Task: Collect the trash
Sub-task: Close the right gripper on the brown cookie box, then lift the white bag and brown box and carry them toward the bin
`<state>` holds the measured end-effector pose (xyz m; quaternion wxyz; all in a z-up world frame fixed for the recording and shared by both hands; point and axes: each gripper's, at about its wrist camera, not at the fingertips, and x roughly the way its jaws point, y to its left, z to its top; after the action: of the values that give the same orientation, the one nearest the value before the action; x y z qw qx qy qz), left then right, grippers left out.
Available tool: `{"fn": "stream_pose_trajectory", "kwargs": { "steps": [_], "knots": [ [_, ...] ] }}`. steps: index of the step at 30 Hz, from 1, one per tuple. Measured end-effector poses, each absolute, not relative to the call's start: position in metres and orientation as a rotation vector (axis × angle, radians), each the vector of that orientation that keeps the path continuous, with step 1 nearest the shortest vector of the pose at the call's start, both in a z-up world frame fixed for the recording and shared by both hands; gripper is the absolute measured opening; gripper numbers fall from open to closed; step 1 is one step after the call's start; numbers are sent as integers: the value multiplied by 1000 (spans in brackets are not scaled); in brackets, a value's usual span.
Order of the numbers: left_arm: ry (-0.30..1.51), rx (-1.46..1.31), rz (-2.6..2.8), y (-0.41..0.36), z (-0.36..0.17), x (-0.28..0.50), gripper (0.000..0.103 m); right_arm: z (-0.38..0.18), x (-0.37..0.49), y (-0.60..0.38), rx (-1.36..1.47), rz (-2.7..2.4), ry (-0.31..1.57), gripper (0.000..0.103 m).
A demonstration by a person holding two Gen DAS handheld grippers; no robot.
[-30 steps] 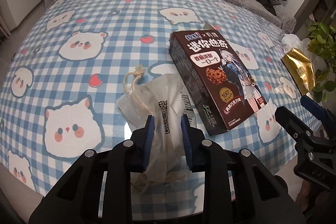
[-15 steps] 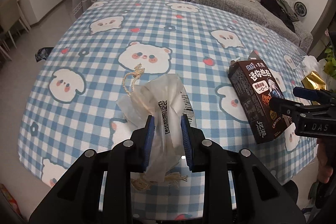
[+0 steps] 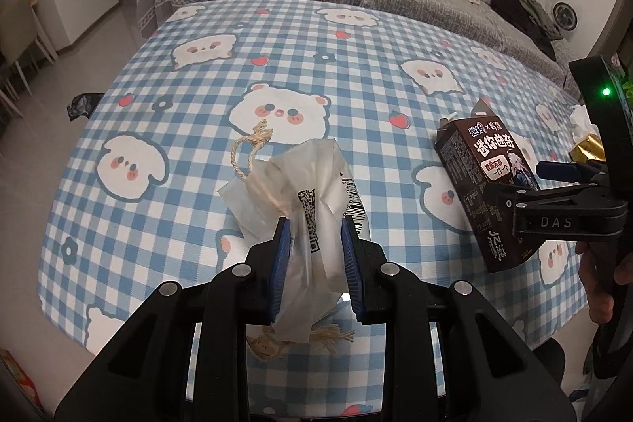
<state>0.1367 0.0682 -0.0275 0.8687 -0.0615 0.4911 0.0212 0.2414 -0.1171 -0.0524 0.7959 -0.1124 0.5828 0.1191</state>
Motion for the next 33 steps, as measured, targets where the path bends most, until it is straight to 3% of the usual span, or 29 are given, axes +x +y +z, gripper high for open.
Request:
{"fn": "stream_pose_trajectory", "kwargs": {
  "steps": [18, 33],
  "knots": [
    [1047, -126, 46, 67, -37, 136, 26, -71, 240, -120, -214, 227, 1253, 88],
    [1020, -107, 32, 51, -19, 116, 26, -24, 196, -128, -191, 224, 1149, 89]
  ]
}}
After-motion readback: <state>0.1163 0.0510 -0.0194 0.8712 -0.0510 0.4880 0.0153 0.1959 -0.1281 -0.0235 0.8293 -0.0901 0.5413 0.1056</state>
